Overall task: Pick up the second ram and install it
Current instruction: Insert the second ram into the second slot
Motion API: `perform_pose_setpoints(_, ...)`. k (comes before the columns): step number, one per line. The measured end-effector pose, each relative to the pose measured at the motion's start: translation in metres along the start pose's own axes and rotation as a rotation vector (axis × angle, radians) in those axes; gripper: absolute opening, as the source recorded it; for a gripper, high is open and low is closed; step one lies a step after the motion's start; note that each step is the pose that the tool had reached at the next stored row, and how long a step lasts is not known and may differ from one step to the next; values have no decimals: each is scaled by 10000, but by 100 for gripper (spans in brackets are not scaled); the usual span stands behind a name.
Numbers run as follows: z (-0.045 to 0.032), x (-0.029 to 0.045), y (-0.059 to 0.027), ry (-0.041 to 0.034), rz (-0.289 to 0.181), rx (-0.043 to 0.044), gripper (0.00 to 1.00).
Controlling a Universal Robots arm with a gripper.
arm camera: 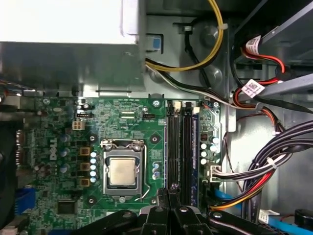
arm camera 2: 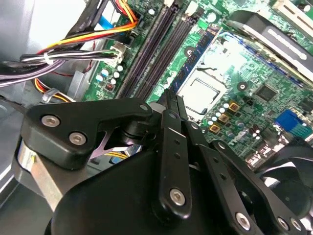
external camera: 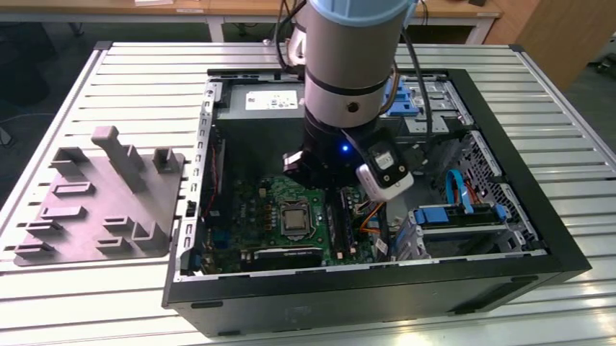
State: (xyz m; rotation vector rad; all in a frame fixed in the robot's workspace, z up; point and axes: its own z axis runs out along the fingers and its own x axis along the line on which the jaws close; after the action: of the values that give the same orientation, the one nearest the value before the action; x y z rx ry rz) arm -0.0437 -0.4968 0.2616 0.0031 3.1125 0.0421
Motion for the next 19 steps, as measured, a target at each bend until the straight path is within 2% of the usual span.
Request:
perform_pose_setpoints(5, 46, -67, -1, 16, 0, -7, 11)
perform_pose_setpoints(19, 163, -121, -6, 40, 19, -8, 11)
